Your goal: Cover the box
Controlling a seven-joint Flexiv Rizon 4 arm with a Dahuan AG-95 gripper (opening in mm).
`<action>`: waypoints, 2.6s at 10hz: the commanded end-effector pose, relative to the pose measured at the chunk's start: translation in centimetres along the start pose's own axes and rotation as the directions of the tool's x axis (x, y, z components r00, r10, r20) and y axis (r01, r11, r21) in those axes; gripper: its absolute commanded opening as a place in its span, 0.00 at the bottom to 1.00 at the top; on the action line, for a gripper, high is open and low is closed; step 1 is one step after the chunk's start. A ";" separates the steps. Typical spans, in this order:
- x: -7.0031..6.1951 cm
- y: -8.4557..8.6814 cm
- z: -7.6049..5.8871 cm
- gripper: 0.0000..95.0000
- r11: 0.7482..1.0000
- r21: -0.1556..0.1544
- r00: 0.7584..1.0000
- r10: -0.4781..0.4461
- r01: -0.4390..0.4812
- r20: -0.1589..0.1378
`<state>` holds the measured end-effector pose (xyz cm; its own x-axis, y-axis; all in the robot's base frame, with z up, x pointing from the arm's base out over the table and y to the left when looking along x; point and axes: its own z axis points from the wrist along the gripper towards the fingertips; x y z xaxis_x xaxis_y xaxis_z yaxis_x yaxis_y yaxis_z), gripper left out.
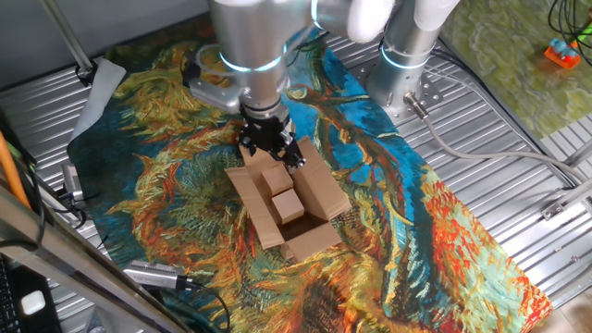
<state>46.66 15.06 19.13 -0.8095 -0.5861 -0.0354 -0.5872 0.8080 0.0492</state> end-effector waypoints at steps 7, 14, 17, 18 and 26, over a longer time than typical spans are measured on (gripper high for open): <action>-1.3 -2.3 0.1 0.80 0.999 -0.022 1.000 -0.025 0.025 0.013; -4.1 -6.1 0.1 0.80 0.982 -0.033 0.982 -0.189 0.188 -0.018; -5.8 -8.0 0.5 0.80 0.949 -0.034 0.949 -0.313 0.313 -0.019; -6.1 -8.3 0.4 0.80 0.941 -0.026 0.940 -0.339 0.338 -0.033; -6.1 -8.1 0.0 0.60 0.953 -0.024 0.953 -0.302 0.301 -0.032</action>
<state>56.21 12.03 19.03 -0.5595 -0.8288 -0.0078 -0.8285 0.5591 0.0321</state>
